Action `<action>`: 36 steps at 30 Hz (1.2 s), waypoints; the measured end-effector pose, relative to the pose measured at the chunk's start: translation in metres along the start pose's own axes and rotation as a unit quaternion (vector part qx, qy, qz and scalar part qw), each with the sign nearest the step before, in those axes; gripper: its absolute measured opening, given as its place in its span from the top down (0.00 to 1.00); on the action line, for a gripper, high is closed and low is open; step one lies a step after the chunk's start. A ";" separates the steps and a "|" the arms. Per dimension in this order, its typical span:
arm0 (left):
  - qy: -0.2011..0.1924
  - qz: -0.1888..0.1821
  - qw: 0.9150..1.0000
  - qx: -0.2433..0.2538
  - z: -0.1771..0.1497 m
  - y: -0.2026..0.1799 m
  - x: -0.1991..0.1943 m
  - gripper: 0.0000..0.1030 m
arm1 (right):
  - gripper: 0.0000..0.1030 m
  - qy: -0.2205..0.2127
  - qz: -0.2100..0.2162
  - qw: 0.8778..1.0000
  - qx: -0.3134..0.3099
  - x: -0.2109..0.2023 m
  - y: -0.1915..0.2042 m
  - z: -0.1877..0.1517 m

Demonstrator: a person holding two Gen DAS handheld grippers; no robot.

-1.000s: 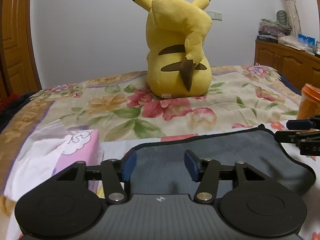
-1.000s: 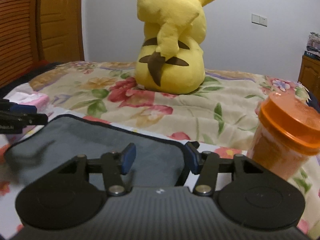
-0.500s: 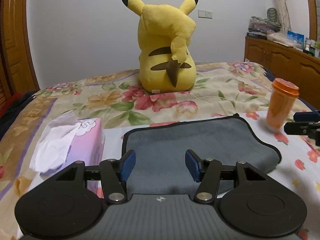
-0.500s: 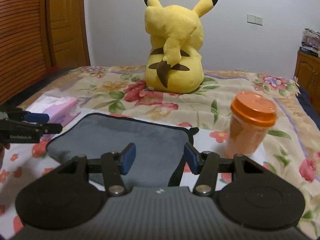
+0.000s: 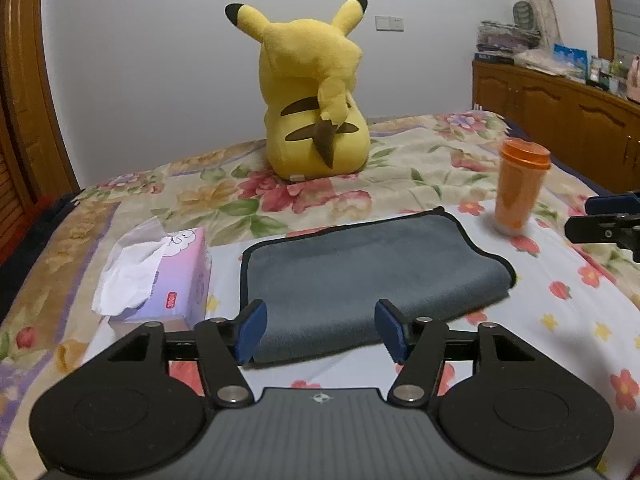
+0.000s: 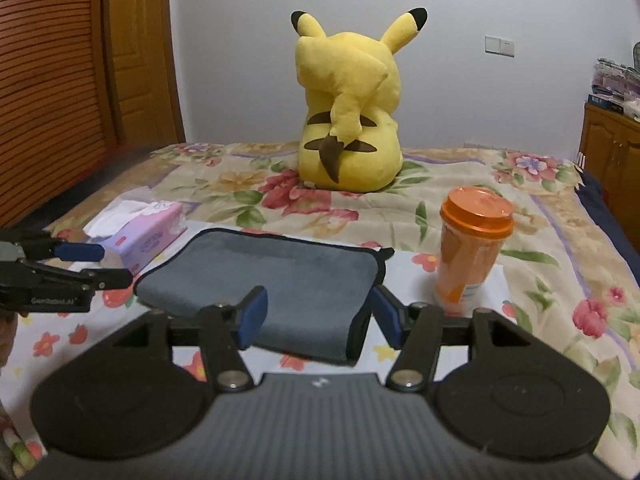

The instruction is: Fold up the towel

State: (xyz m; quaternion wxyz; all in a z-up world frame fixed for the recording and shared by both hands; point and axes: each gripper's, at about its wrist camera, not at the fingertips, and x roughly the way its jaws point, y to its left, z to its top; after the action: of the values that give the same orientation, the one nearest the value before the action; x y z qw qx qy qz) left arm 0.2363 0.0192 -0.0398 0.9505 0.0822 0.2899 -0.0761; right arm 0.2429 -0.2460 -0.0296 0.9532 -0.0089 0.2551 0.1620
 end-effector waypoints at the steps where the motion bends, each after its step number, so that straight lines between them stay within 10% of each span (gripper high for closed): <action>1: -0.001 0.001 1.000 0.000 -0.001 -0.001 -0.004 0.33 | 0.40 0.001 0.000 1.000 0.000 -0.002 0.001 -0.001; 16: -0.018 -0.018 1.000 0.001 -0.005 -0.021 -0.063 0.11 | 0.01 0.001 -0.014 1.000 -0.008 -0.043 0.021 -0.016; 36: -0.047 0.015 0.999 -0.020 0.004 -0.033 -0.140 0.00 | 0.00 -0.030 -0.023 0.999 -0.006 -0.107 0.041 -0.007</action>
State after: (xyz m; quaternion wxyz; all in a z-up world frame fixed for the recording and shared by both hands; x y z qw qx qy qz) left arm 0.1174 0.0001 0.0386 0.9655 0.0640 0.2449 -0.0603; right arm 0.1390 -0.2404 0.0191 0.9638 -0.0153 0.2250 0.1419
